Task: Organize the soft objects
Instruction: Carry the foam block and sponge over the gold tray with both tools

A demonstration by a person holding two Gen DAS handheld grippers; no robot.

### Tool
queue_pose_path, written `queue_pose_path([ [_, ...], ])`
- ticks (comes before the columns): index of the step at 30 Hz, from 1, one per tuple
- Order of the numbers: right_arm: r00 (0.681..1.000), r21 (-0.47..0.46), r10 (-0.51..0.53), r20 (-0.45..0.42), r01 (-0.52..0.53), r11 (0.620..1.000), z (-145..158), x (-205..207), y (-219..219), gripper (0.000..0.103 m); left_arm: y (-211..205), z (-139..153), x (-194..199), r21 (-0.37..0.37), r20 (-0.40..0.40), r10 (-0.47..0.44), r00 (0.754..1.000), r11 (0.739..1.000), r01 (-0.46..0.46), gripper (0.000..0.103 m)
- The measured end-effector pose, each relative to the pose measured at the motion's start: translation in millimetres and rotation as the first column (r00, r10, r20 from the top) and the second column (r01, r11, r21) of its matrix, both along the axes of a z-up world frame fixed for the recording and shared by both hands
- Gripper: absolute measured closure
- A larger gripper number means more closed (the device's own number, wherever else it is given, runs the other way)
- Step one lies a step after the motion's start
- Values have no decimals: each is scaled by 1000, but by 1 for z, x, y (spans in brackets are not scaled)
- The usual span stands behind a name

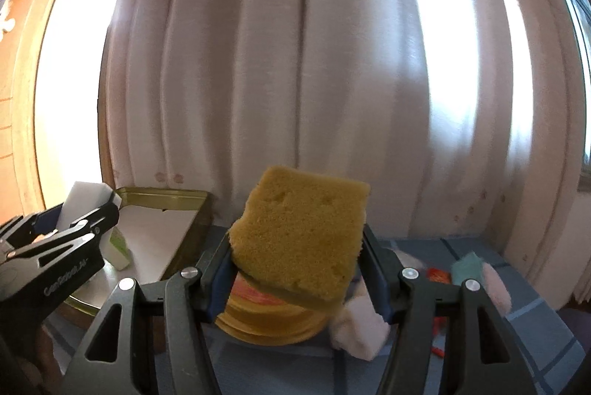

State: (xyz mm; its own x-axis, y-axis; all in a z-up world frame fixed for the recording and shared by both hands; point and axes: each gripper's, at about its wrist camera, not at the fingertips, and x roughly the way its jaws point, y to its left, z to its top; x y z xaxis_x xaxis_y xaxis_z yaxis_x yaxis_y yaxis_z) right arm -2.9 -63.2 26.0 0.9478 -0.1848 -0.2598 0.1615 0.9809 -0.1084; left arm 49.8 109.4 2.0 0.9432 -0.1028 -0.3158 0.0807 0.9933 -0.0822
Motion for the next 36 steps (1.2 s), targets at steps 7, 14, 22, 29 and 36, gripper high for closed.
queue_pose_path([
  [7, 997, -75, 76, 13, -75, 994, -3, 14, 35, 40, 28, -1, 16, -4, -22, 68, 997, 998, -69, 47],
  [14, 981, -120, 192, -14, -192, 974, -5, 37, 80, 40, 47, -4, 31, 19, -49, 120, 992, 993, -119, 47],
  [22, 965, -42, 241, -102, -246, 968, -3, 73, 93, 40, 61, -11, 50, 13, -118, 133, 984, 991, -132, 47],
  [29, 957, -25, 251, -146, -257, 966, -9, 94, 101, 40, 63, -18, 68, 14, -194, 140, 971, 990, -140, 47],
  [36, 940, -10, 275, -201, -282, 959, -23, 103, 103, 40, 66, -22, 75, 14, -216, 155, 964, 988, -156, 47],
])
